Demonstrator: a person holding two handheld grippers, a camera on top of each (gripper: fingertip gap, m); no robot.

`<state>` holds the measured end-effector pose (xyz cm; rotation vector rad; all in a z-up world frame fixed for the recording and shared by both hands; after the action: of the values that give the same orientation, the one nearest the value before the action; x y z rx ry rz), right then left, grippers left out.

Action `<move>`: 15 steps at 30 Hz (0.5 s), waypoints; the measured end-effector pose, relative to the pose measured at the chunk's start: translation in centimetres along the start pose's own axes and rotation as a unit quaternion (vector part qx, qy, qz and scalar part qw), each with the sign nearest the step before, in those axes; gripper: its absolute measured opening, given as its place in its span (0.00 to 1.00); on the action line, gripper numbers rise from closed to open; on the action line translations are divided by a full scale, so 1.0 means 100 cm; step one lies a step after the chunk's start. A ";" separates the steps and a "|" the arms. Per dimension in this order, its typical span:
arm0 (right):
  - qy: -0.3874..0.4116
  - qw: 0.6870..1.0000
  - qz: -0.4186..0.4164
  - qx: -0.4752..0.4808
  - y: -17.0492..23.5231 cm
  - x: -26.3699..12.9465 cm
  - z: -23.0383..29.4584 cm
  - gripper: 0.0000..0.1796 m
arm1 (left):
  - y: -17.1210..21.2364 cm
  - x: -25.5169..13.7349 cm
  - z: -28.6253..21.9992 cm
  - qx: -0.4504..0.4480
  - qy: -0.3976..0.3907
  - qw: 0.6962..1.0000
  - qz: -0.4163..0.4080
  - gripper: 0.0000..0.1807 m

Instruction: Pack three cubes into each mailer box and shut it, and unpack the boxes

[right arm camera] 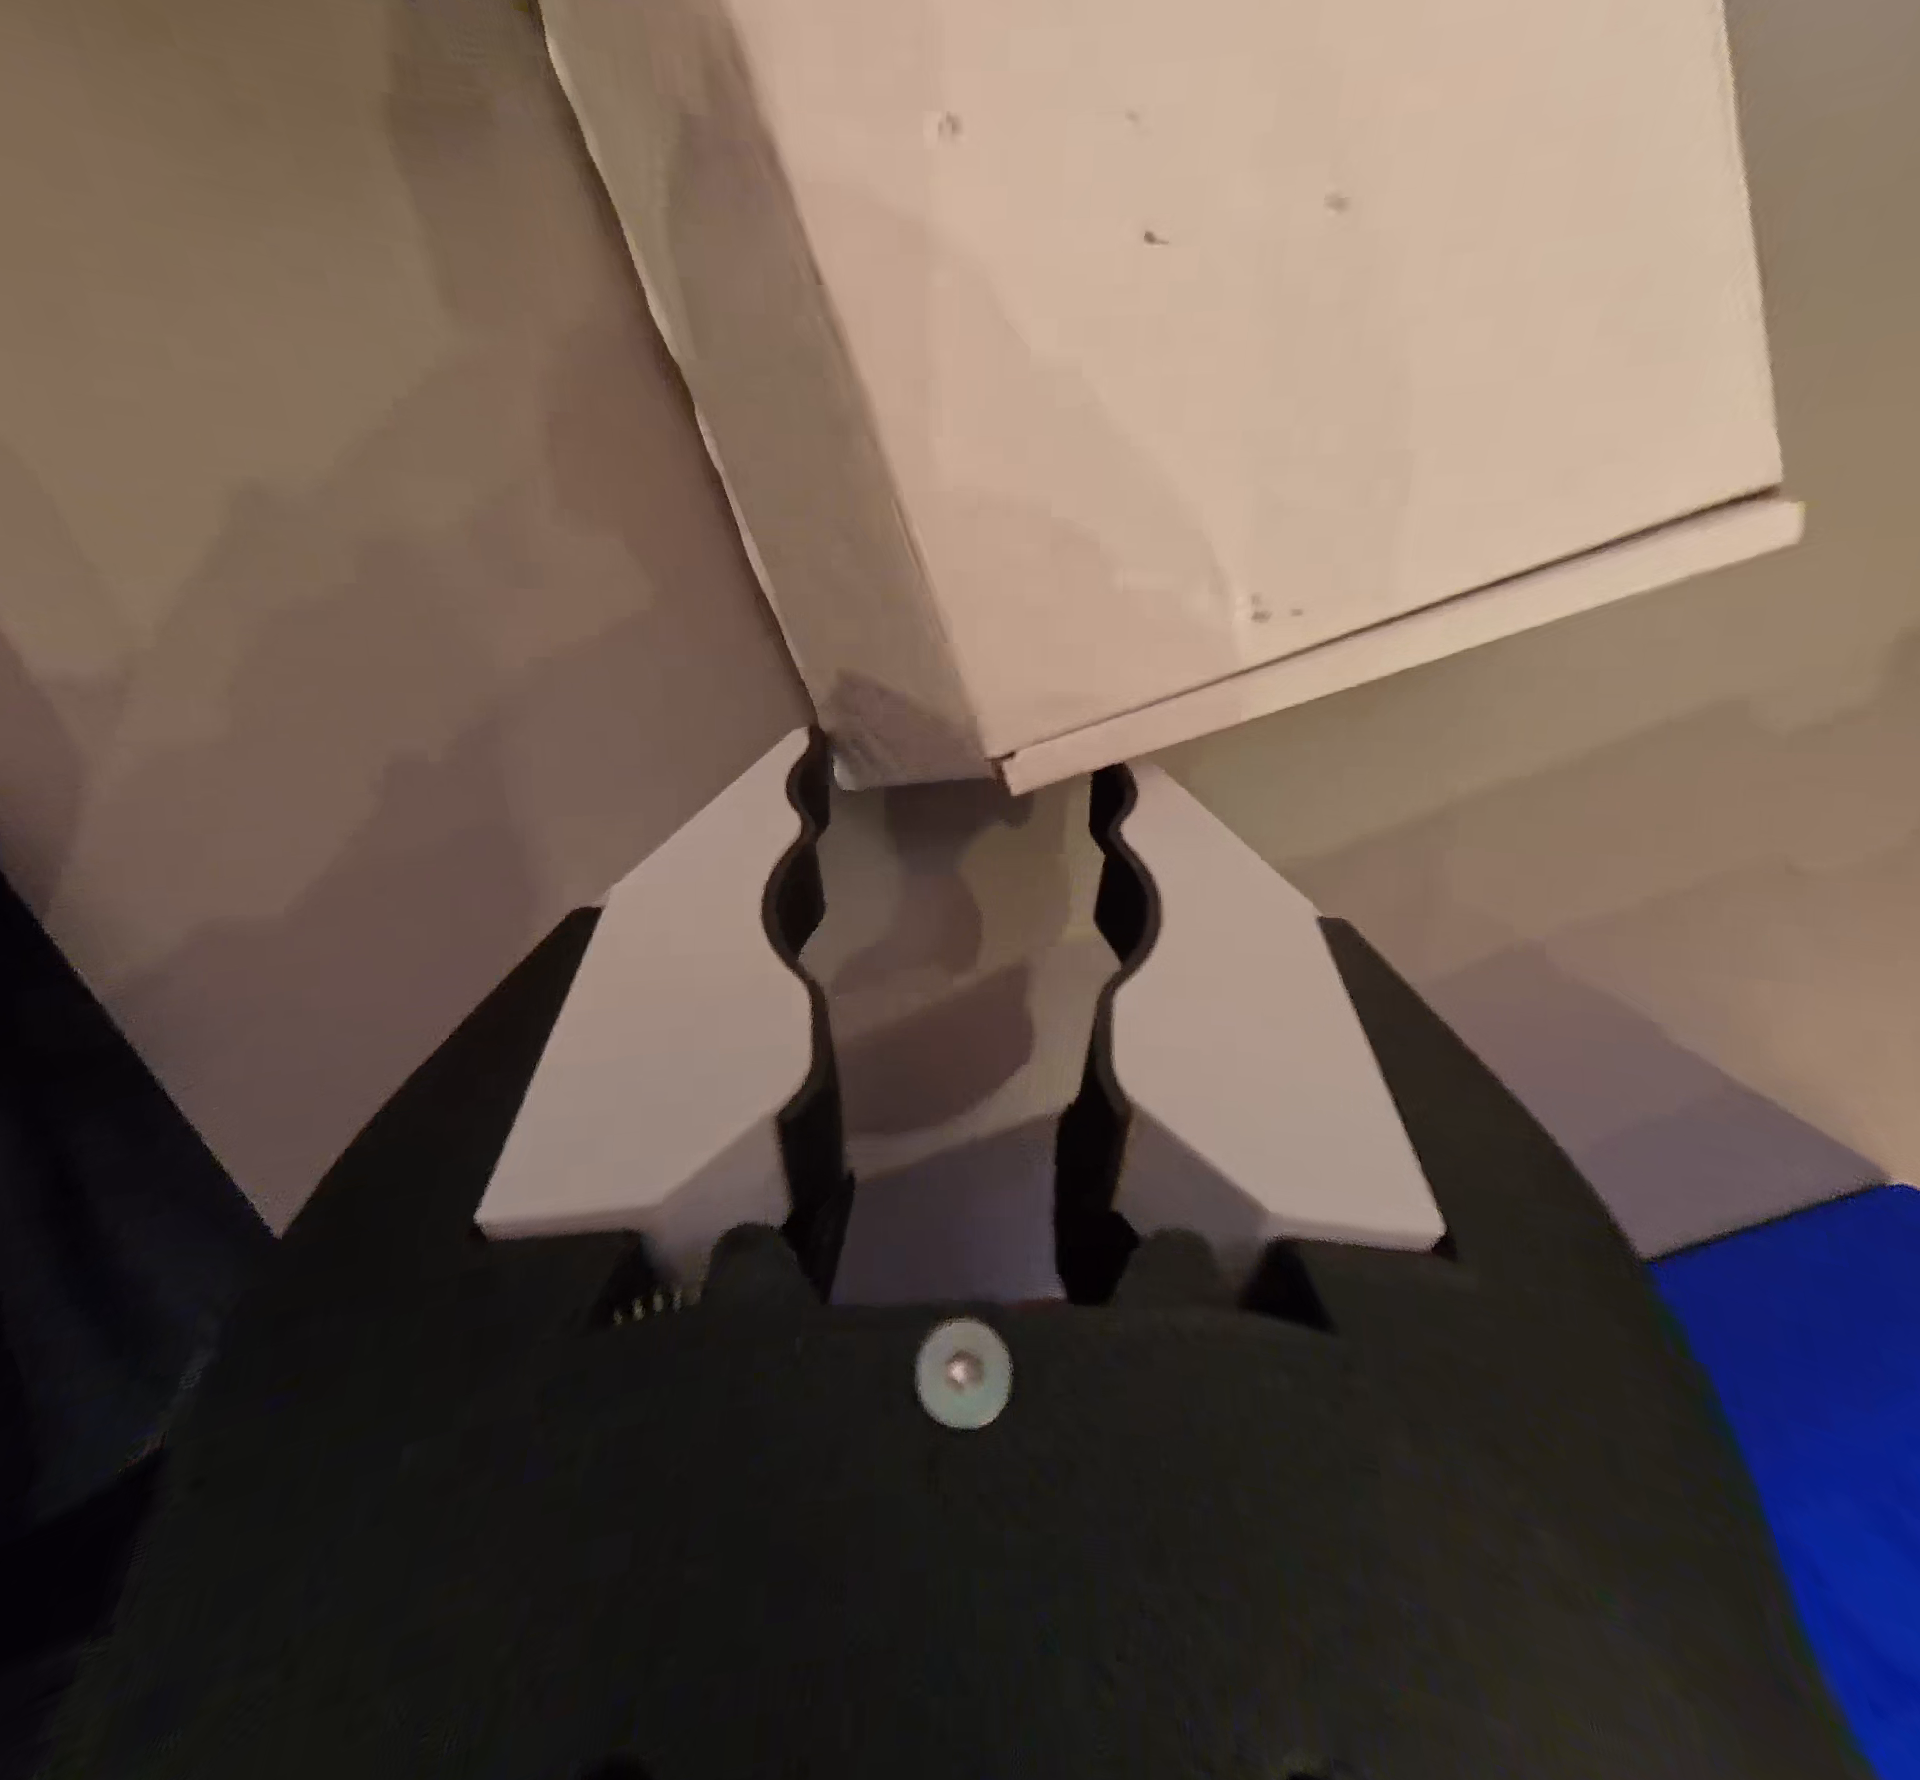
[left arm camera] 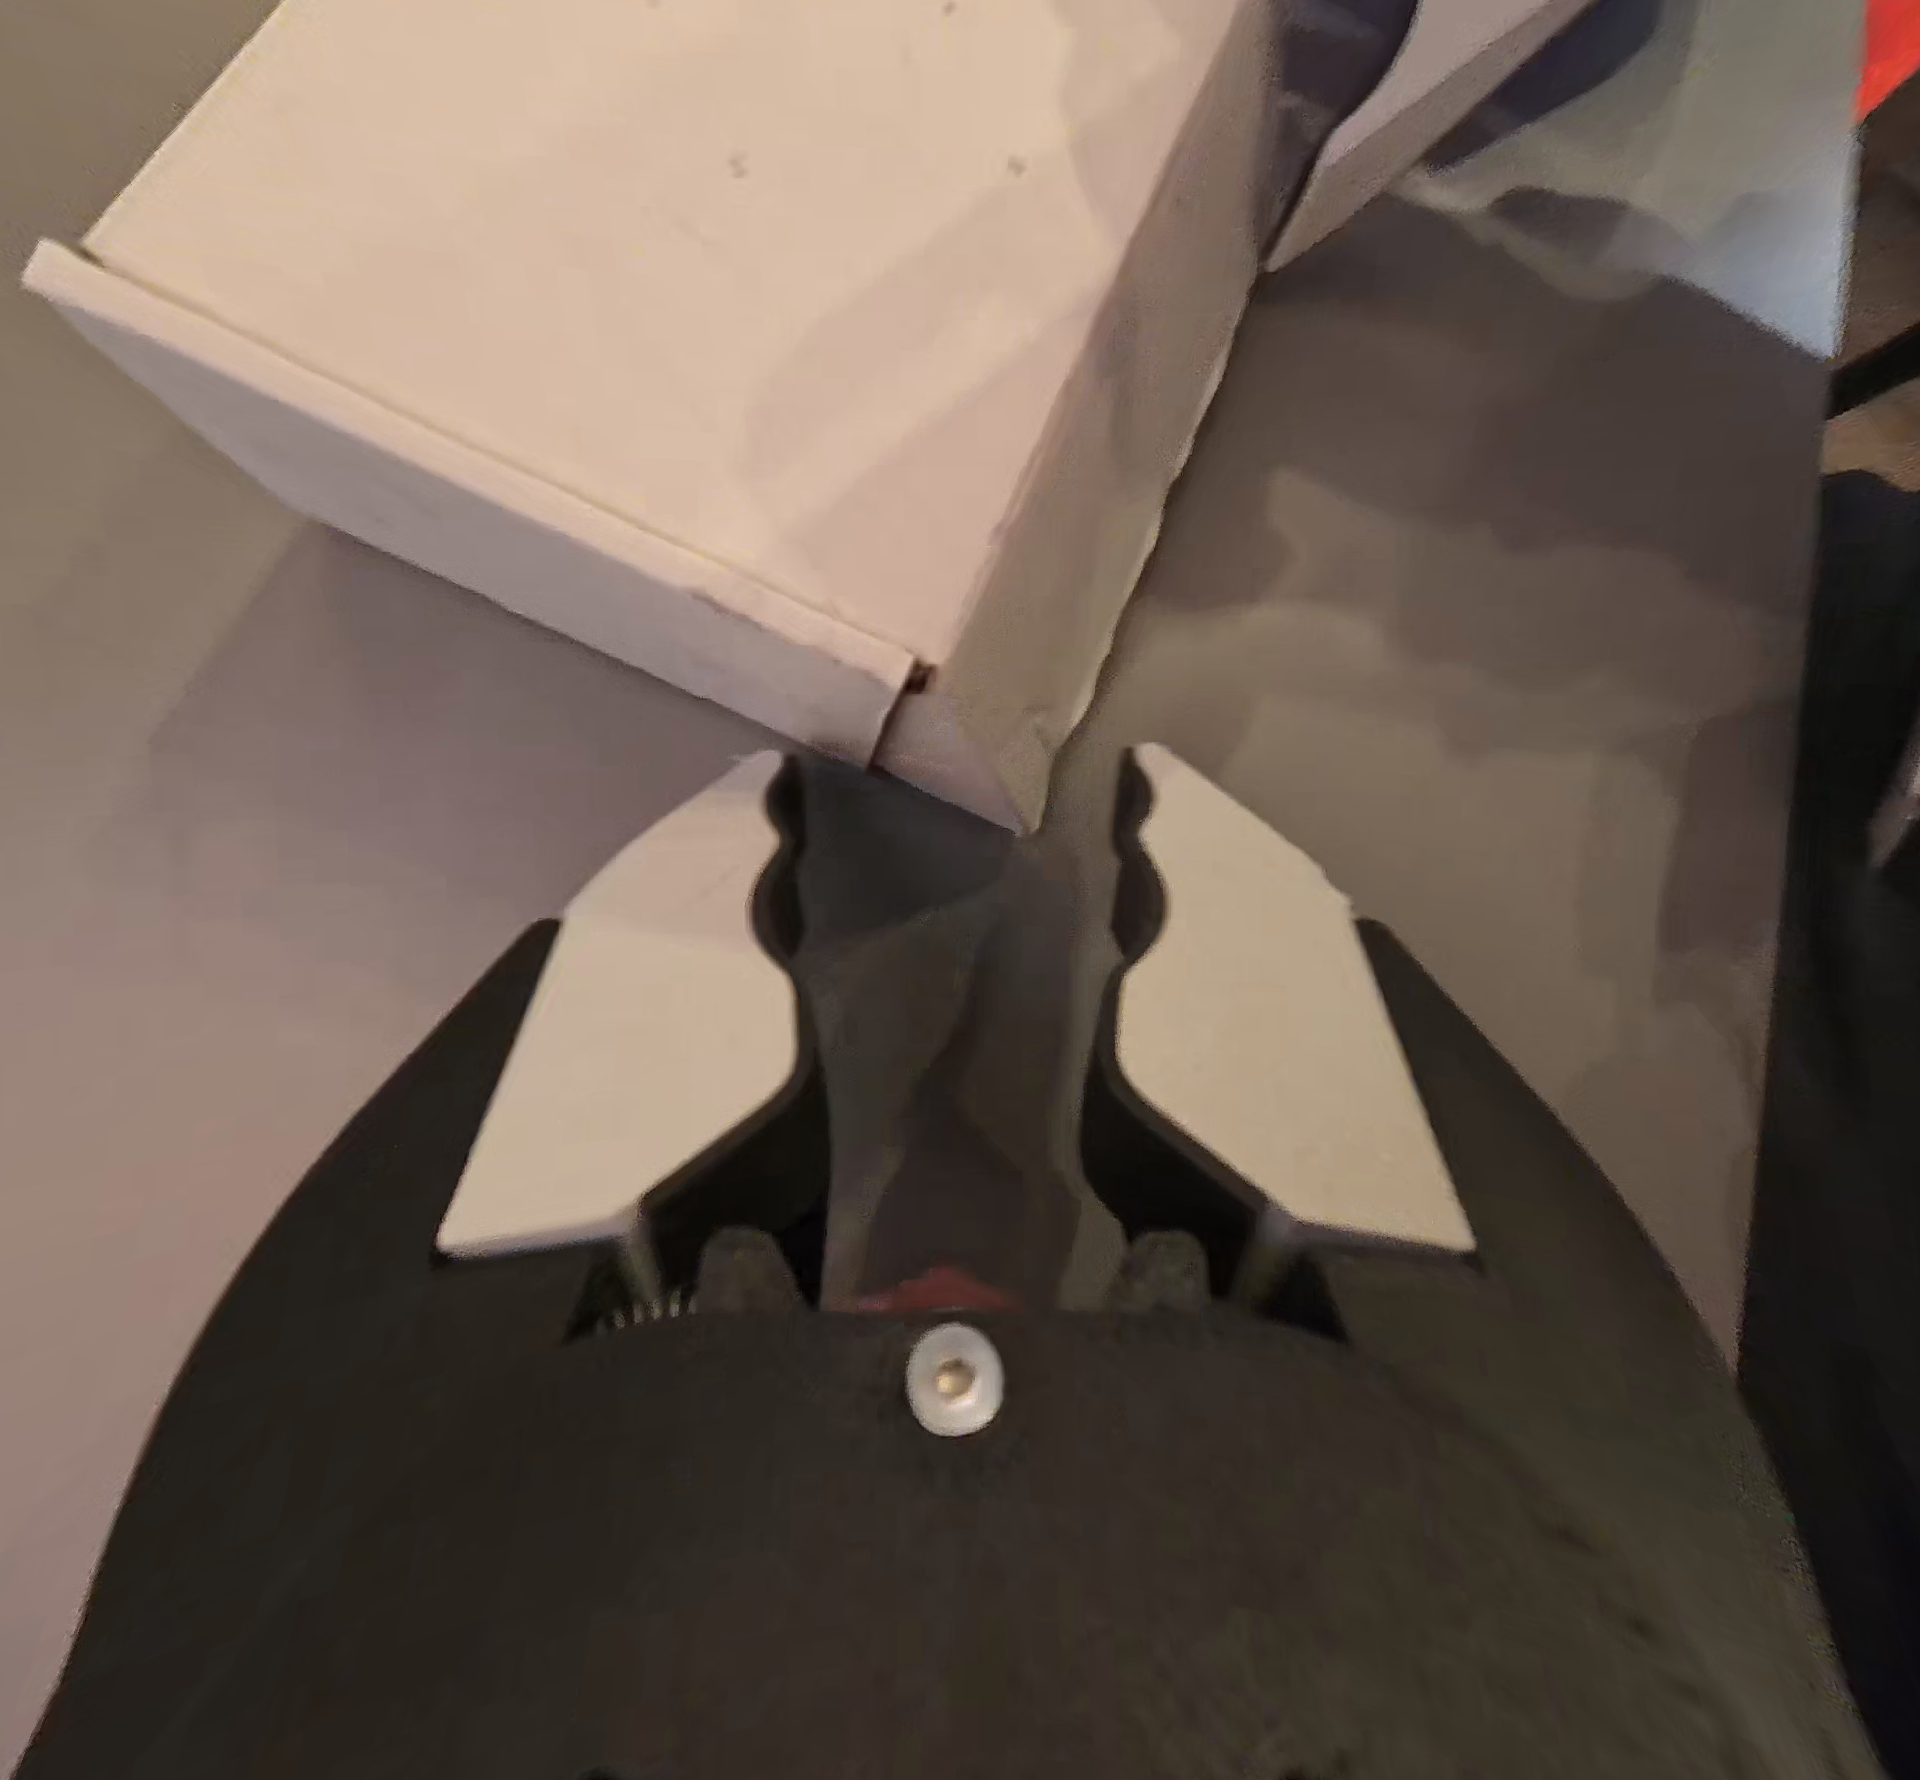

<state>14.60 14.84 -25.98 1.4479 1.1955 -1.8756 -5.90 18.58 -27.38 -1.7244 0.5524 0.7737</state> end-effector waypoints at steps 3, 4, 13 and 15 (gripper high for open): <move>0.021 0.999 0.022 -0.034 -0.002 0.001 -0.001 0.30 | -0.001 0.004 0.002 0.031 -0.025 0.999 0.019 0.34; 0.021 0.999 0.022 -0.033 -0.003 0.000 -0.003 0.30 | -0.001 0.006 0.001 0.037 -0.023 0.999 0.018 0.34; -0.015 0.999 0.011 -0.034 -0.003 -0.001 -0.015 0.20 | -0.007 0.009 0.010 0.071 -0.036 0.997 0.022 0.22; -0.007 0.999 0.019 -0.035 -0.005 0.000 -0.015 0.16 | -0.008 0.010 0.012 0.081 -0.057 0.995 0.027 0.19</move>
<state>15.01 16.36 -25.93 1.4075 1.2068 -1.7981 -4.86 19.94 -27.81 -1.5114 0.5692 0.8374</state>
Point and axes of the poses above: each gripper's, where its closed fingertips meet, x out along the fingers, y out of its underside, z = x × y across the jaws, the point moved 7 cm from there along -x, back along the fingers, and after that the axes turned 3 degrees about -y, right-handed, at the moved point
